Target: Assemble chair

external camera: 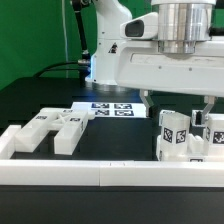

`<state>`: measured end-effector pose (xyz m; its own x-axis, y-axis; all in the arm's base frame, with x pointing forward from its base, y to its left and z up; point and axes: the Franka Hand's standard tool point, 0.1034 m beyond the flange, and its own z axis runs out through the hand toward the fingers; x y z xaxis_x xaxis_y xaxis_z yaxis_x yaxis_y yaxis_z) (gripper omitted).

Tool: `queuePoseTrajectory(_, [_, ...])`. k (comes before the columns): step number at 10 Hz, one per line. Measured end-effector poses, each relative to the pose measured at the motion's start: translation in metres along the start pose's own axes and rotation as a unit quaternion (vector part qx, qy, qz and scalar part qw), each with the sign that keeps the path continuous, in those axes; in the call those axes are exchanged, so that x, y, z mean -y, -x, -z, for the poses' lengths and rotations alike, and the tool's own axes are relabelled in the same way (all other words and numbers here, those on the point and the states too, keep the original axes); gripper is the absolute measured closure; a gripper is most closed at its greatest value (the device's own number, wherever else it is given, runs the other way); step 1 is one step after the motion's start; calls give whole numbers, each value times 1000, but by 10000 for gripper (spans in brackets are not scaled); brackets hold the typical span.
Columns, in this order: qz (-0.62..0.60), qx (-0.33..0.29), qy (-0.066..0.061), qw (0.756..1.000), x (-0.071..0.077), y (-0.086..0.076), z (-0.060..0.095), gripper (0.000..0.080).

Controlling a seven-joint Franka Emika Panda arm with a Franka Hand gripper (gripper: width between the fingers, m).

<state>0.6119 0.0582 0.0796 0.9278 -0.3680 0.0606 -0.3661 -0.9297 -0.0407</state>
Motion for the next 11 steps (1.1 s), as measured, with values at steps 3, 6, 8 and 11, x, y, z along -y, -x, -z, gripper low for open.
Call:
queuePoseTrajectory(3, [118,0,0,993,-3,-1,-1,151])
queuePoseTrajectory(6, [228,0,6,974,-3,-1,-1,151])
queuePoseTrajectory(8, [310,0,10,951,-3,-1,-1,151])
queuePoseTrajectory(11, [395,1,16,918,-3,-1,-1,155])
